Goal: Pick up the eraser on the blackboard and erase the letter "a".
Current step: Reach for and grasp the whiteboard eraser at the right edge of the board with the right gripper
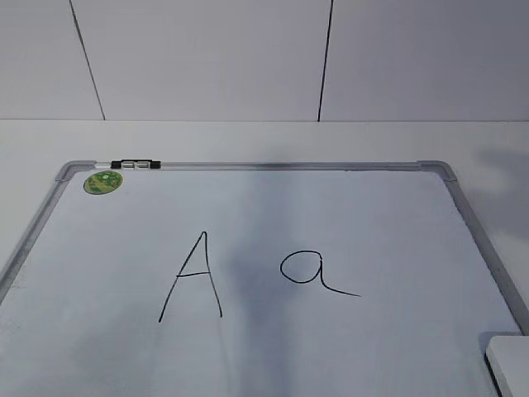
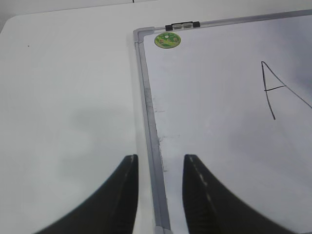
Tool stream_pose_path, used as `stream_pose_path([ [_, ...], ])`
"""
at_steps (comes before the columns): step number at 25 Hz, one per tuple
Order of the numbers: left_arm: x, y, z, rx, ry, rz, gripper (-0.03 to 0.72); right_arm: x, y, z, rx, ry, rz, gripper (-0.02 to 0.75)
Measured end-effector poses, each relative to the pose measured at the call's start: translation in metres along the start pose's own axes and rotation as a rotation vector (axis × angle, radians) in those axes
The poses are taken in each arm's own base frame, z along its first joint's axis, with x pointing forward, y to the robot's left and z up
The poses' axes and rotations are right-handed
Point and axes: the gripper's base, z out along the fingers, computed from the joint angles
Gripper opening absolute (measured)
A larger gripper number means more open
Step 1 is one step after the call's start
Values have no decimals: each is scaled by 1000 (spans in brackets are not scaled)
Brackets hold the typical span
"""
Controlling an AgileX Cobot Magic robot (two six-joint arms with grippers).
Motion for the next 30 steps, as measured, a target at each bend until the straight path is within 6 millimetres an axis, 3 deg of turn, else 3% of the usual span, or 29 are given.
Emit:
stream_pose_path([
  [12,0,0,0,0,0,0,235,4,-2,12,1,64,53,592],
  [25,0,0,0,0,0,0,235,60,-15,72,12,352,87,592],
  [30,0,0,0,0,0,0,235,74,-21,82,46,411,67,592],
])
